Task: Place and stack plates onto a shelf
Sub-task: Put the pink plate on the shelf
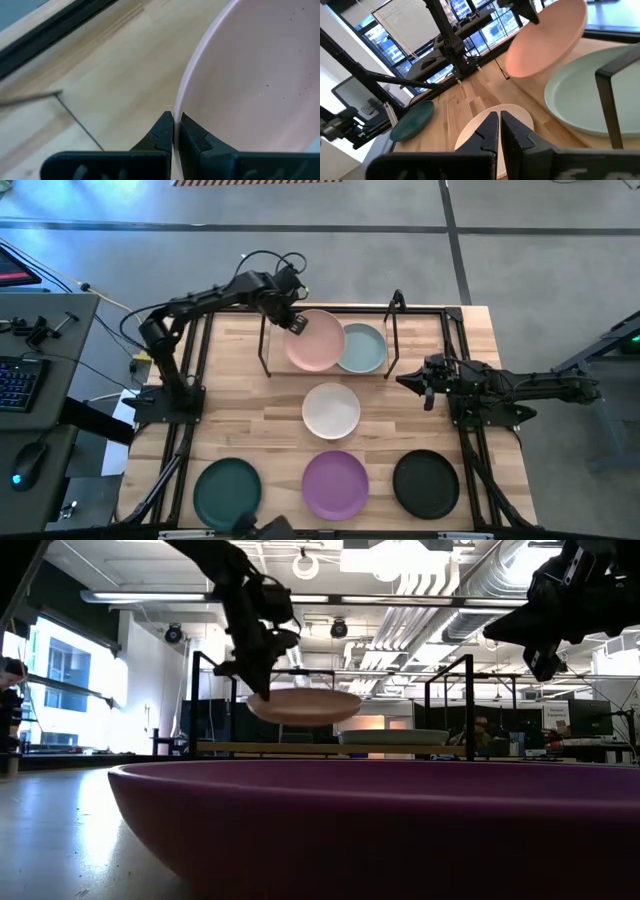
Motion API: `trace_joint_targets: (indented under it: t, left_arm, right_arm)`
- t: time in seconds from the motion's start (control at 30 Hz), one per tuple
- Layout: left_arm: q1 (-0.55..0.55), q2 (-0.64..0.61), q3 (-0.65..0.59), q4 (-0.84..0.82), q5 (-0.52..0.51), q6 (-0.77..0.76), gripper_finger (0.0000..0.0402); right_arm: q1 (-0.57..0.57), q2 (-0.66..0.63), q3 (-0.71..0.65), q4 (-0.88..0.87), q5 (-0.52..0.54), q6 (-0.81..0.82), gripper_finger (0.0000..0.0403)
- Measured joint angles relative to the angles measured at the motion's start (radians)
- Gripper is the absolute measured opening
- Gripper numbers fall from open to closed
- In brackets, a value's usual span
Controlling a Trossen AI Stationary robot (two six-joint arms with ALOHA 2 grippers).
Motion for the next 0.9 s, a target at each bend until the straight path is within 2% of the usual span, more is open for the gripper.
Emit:
trace_joint_targets:
  t: [0.2, 0.5, 0.9]
  left_arm:
    - [0.007, 0.042, 0.006, 0.006, -0.035, 0.055, 0.0]
    - [0.004, 0.032, 0.0, -0.004, -0.067, 0.099, 0.0003]
    - [0.006, 0.031, 0.0, -0.031, -0.078, 0.102, 0.0049]
  right_arm:
    - [0.0, 0.0, 0.0, -0.009, 0.0, 0.014, 0.0]
    - [0.0, 0.0, 0.0, -0.009, 0.0, 0.014, 0.0]
    - [0.0, 0.0, 0.0, -0.01, 0.001, 0.014, 0.0]
